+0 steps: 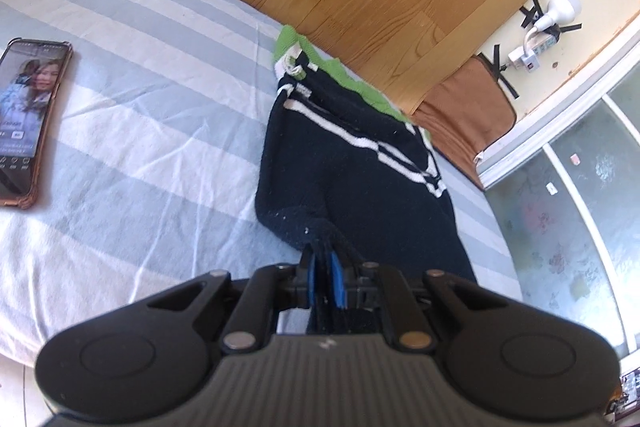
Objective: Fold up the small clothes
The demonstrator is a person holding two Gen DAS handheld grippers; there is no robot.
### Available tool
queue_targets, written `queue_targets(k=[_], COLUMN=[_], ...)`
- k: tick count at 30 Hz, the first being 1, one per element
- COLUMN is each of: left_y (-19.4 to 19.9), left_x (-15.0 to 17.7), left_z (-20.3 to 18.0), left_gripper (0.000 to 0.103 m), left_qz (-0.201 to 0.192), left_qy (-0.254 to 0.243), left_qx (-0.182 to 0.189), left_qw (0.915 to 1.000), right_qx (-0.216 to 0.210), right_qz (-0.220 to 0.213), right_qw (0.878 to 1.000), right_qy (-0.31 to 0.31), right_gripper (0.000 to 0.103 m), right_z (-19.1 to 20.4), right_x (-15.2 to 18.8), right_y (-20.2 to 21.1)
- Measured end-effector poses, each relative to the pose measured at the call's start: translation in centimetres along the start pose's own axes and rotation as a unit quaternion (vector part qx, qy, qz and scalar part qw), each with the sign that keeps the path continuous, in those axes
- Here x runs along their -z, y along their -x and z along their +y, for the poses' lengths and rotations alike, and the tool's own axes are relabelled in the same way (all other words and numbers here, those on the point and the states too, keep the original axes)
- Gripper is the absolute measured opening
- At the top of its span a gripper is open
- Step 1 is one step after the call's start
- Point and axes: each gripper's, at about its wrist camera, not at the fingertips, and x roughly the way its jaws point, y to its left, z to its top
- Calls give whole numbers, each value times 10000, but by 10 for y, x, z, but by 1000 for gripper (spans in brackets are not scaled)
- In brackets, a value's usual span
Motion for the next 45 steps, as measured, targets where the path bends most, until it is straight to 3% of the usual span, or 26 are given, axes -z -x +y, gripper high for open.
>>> queue_targets(k=[3, 6, 9, 13, 16, 19, 23, 27, 31, 32, 33, 35, 37, 39, 43, 45], left_y=[-2, -5, -8, -7, -4, -4, -8, -26, -66, -82, -99, -126, -133, -128, -121, -123], left_x=[-6, -10, -9, -8, -6, -7, -20, -54, -110, -123, -136, -147, -137, -120, -93, -89], left_z=[-2, -1, 2, 4, 4, 5, 0, -7, -8, -7, -6, 4, 16, 24, 28, 18], left_gripper=[8, 8, 8, 8, 8, 8, 8, 9, 13, 14, 24, 28, 33, 39, 46, 47], left_qz=[-19, 14, 36, 29, -18, -13, -93, -294, -465, -510, -504, -342, -126, -139, -174, -214], left_qy=[-54, -70, -42, 5, -2, 27, -9, 113, 306, 299, 258, 450, 522, 442, 390, 123], left_qx=[-19, -6, -7, 9, 28, 37, 157, 287, 21, -177, -497, -1227, -1056, -1126, -1033, -1031], left_qw=[10000, 10000, 10000, 10000, 10000, 10000, 9998, 9991, 9984, 9981, 9972, 9908, 9930, 9926, 9937, 9944], right_qx=[210, 794, 875, 612, 480, 105, -385, -419, 83, 304, 620, 1110, 738, 737, 660, 776], right_qz=[-223, -63, 181, 267, 246, 95, -362, -766, -1090, -1085, -960, -755, -906, -1122, -1122, -1026], right_qw=[9995, 9968, 9960, 9978, 9985, 9991, 9965, 9925, 9862, 9849, 9861, 9842, 9873, 9871, 9900, 9917], right_qy=[14, 9, -4, 34, 28, -393, -642, -861, -1241, -1313, -1207, -1158, -1077, -870, -535, -33], right_gripper=[4, 9, 18, 18, 11, 10, 10, 10, 12, 17, 27, 34, 36, 49, 50, 50], right_z=[-2, -11, -16, -13, -10, -16, -14, -17, -39, -47, -53, -60, -64, -65, -56, -40], right_x=[-15, -15, -6, 3, 7, -2, -39, -98, -159, -171, -180, -185, -174, -160, -139, -136], right_y=[10, 15, 13, 7, 4, 6, 6, -22, -76, -93, -108, -118, -103, -83, -72, -77])
